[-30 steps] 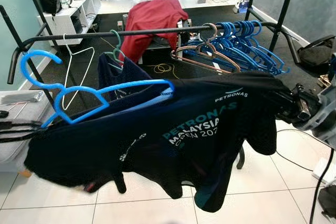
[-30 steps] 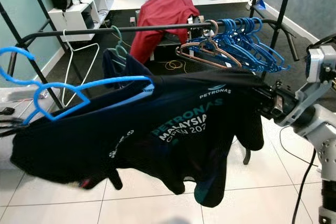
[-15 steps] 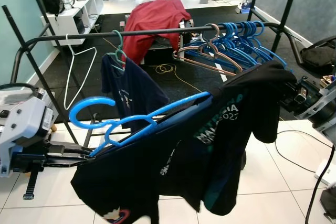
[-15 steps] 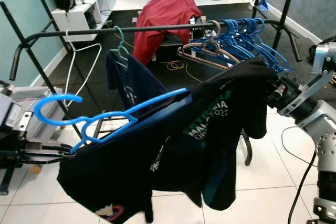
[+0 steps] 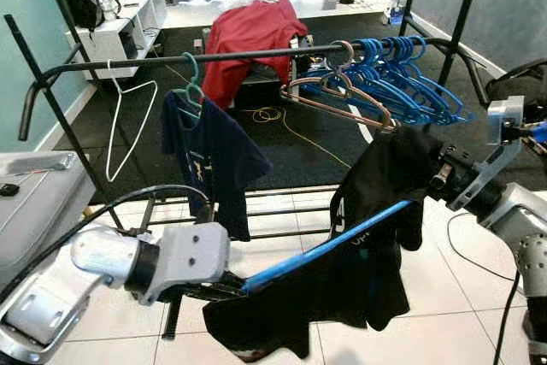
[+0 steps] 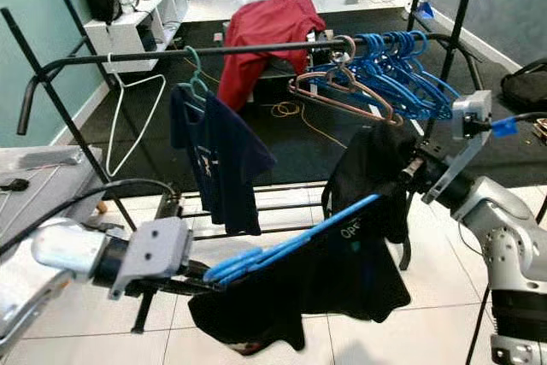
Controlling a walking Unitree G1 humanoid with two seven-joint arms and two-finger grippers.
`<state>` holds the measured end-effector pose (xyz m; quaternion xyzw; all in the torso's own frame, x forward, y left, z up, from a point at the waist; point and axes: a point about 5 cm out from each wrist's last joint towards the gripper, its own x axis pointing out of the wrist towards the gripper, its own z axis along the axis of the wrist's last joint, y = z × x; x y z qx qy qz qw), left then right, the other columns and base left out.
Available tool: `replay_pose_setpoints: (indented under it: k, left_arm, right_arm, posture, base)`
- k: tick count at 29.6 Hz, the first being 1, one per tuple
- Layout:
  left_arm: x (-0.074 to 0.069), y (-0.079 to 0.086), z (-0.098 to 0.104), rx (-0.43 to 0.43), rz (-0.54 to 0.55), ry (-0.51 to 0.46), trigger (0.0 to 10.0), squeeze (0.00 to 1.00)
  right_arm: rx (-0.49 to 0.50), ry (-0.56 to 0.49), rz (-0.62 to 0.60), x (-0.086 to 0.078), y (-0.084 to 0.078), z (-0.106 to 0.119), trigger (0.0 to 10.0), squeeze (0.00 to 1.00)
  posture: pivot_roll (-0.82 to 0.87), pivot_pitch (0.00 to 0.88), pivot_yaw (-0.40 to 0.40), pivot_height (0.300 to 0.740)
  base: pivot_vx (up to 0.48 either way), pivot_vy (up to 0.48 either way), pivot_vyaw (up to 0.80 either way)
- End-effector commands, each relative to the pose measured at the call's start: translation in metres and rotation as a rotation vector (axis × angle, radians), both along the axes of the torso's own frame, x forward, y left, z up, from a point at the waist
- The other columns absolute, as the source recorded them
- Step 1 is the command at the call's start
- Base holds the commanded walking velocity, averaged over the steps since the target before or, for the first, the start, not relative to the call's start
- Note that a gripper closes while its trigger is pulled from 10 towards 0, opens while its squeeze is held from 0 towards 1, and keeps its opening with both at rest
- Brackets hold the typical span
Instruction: Hang hanger
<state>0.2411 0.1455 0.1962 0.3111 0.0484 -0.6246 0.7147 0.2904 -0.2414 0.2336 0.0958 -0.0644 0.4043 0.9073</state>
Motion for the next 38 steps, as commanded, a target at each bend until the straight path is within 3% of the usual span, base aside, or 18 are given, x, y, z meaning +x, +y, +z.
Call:
replay_pose_setpoints:
  k: [1,6,9,10,12,17,22,25,27,28,31,35,38]
  left_arm:
    - [0.004,-0.004,0.012,-0.044,0.014,-0.070,10.0,0.00]
    - [0.020,0.012,0.024,-0.025,0.124,-0.146,10.0,0.00]
    - [0.032,0.028,0.034,0.010,0.213,-0.204,10.0,0.00]
    - [0.032,0.028,0.034,0.010,0.213,-0.204,10.0,0.00]
    - [0.040,0.045,0.042,0.050,0.292,-0.248,10.0,0.00]
    - [0.044,0.063,0.044,0.124,0.351,-0.272,10.0,0.00]
    - [0.046,0.073,0.044,0.162,0.381,-0.275,10.0,0.00]
    - [0.049,0.083,0.045,0.189,0.422,-0.287,10.0,0.00]
    - [0.049,0.083,0.045,0.189,0.422,-0.287,10.0,0.00]
    - [0.053,0.093,0.047,0.208,0.475,-0.310,10.0,0.00]
    - [0.055,0.099,0.049,0.222,0.506,-0.326,10.0,0.00]
    - [0.057,0.105,0.050,0.246,0.520,-0.343,10.0,0.00]
    - [0.056,0.096,0.051,0.242,0.460,-0.361,10.0,0.00]
  right_arm:
    - [0.004,0.014,0.098,-0.003,0.017,-0.002,10.0,1.00]
    - [-0.060,0.037,0.137,-0.010,0.015,-0.008,10.0,1.00]
    - [-0.180,0.082,0.175,-0.020,0.013,-0.019,10.0,1.00]
    - [-0.180,0.082,0.175,-0.020,0.013,-0.019,10.0,1.00]
    - [-0.259,0.106,0.194,-0.027,0.011,-0.024,10.0,1.00]
    - [-0.200,0.067,0.164,-0.029,0.003,-0.010,10.0,1.00]
    - [-0.263,0.085,0.104,-0.026,-0.008,-0.010,10.0,1.00]
    - [-0.380,0.163,0.029,-0.025,-0.023,-0.024,10.0,1.00]
    - [-0.380,0.163,0.029,-0.025,-0.023,-0.024,10.0,1.00]
    - [-0.575,0.318,0.021,-0.036,-0.035,-0.052,10.0,1.00]
    - [-0.654,0.394,0.068,-0.047,-0.036,-0.064,10.0,1.00]
    - [-0.577,0.355,0.172,-0.057,-0.022,-0.055,10.0,1.00]
    - [-0.341,0.160,0.187,-0.050,-0.009,-0.015,10.0,1.00]
  posture:
    - [-0.07,0.000,0.029,0.740]
    - [-0.07,0.000,0.028,0.740]
    - [-0.07,0.000,0.028,0.740]
    - [-0.07,0.000,0.028,0.740]
    - [-0.08,0.000,0.031,0.740]
    - [-0.08,0.000,0.034,0.740]
    - [-0.08,0.000,0.036,0.740]
    - [-0.09,0.000,0.032,0.740]
    - [-0.09,0.000,0.032,0.740]
    - [-0.09,0.000,0.032,0.740]
    - [-0.09,0.000,0.033,0.740]
    - [-0.09,0.000,0.033,0.740]
    - [-0.09,0.000,0.035,0.740]
  base:
    - [0.000,0.000,0.00]
    - [0.000,0.000,0.00]
    - [0.000,0.000,0.00]
    - [0.000,0.000,0.00]
    - [0.000,0.000,0.00]
    - [0.000,0.000,0.00]
    - [0.000,0.000,0.00]
    - [0.000,0.000,0.00]
    - [0.000,0.000,0.00]
    - [0.000,0.000,0.00]
    - [0.000,0.000,0.00]
    - [0.000,0.000,0.00]
    - [0.000,0.000,0.00]
